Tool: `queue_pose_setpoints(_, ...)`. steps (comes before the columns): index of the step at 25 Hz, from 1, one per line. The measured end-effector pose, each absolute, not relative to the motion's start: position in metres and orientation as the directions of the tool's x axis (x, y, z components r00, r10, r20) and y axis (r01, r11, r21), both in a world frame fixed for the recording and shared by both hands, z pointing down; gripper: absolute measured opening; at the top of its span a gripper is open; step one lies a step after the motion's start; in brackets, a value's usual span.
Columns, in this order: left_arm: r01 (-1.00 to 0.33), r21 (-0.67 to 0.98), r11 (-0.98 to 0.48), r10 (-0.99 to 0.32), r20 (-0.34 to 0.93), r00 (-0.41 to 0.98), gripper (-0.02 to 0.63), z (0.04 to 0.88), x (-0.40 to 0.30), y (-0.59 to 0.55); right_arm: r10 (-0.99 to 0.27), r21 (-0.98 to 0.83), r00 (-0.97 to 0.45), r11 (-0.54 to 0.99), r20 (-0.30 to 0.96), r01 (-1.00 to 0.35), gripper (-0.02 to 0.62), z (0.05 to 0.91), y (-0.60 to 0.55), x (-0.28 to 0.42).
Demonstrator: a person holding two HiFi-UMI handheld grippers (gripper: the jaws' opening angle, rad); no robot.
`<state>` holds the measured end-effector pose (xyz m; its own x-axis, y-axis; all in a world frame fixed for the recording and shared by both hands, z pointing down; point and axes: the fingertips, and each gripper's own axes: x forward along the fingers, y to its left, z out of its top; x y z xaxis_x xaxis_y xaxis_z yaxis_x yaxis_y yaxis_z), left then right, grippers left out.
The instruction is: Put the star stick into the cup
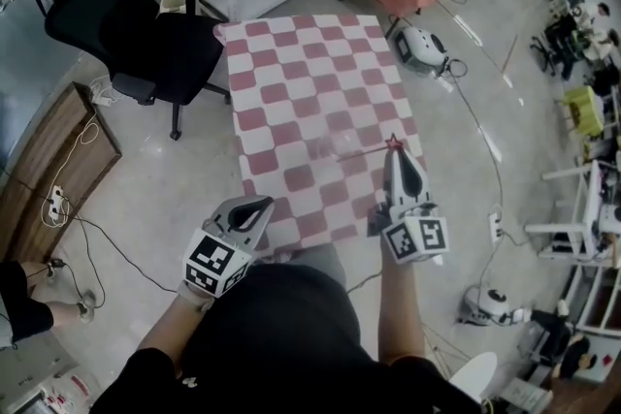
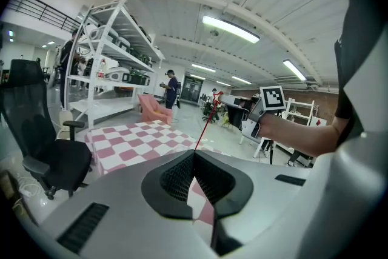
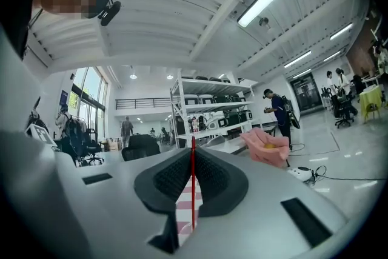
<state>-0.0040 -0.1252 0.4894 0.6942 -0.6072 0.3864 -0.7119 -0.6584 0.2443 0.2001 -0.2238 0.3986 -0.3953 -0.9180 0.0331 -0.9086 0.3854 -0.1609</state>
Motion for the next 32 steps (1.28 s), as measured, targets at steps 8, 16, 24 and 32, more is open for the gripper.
queue_pose_setpoints(8, -0.767, 0.254, -0.589, -0.642, 0.429, 0.636, 0.04, 0.5, -0.017, -0.142, -0.884, -0.171, -0.451, 0.429, 0.124, -0.887, 0.026, 0.447, -0.255, 0.19)
queue_pose_setpoints(16, -0.808, 0.268, -0.525, -0.662, 0.468, 0.585, 0.04, 0.512, -0.023, -0.155, -0.833, -0.178, -0.503, 0.472, 0.233, -0.864, 0.026, 0.5, -0.267, 0.185)
queue_pose_setpoints(24, -0.831, 0.276, -0.484, -0.665, 0.5, 0.554, 0.04, 0.523, -0.023, -0.156, -0.794, -0.233, -0.545, 0.496, 0.27, -0.837, 0.026, 0.523, -0.282, 0.182)
queue_pose_setpoints(32, -0.847, 0.284, -0.45, -0.668, 0.523, 0.53, 0.04, 0.529, -0.024, -0.15, -0.762, -0.231, -0.561, 0.511, 0.323, -0.828, 0.026, 0.536, -0.301, 0.175)
